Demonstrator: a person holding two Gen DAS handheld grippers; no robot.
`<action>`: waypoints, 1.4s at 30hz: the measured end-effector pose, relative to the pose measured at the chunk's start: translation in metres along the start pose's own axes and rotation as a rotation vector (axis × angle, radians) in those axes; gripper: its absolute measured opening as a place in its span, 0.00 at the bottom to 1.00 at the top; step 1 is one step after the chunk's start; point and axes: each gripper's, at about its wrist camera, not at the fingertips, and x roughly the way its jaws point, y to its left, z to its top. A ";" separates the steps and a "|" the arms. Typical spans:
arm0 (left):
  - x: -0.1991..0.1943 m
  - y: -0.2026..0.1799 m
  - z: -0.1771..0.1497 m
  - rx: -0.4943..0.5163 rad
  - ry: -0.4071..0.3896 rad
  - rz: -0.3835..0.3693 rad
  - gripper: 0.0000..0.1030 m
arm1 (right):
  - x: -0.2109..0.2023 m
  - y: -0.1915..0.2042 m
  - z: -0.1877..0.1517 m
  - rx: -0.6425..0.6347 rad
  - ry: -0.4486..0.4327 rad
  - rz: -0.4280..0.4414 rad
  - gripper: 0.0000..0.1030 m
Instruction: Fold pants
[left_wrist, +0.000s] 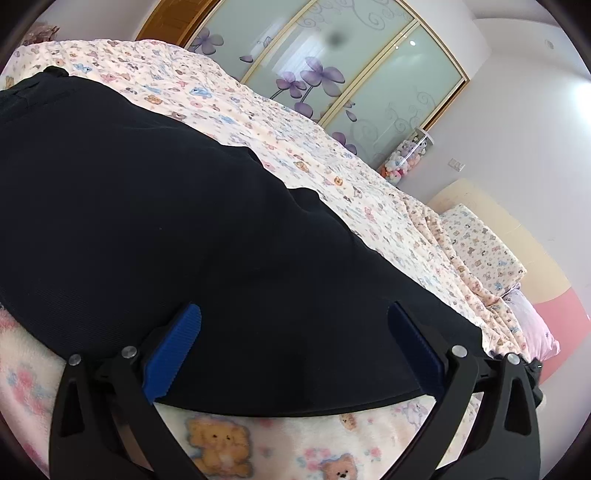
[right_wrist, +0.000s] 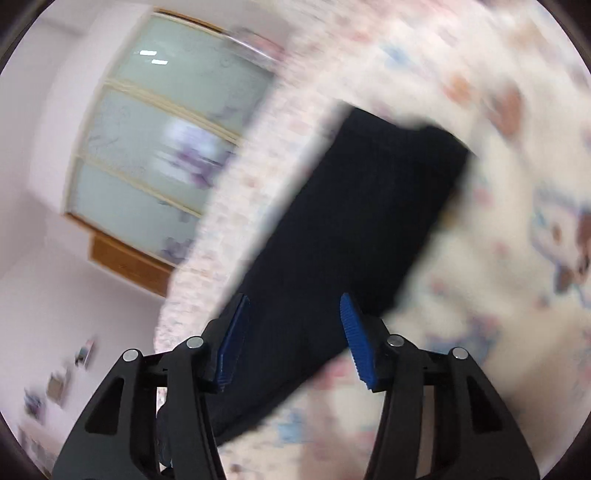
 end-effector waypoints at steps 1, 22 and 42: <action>0.000 0.002 0.000 -0.003 -0.002 -0.002 0.98 | 0.008 0.017 -0.004 -0.068 0.022 0.026 0.52; 0.001 0.007 0.003 -0.067 -0.031 0.006 0.98 | 0.332 0.225 -0.183 -0.304 0.816 0.099 0.31; -0.007 0.012 -0.002 -0.083 -0.057 -0.032 0.98 | -0.047 -0.039 0.014 0.081 -0.140 -0.138 0.63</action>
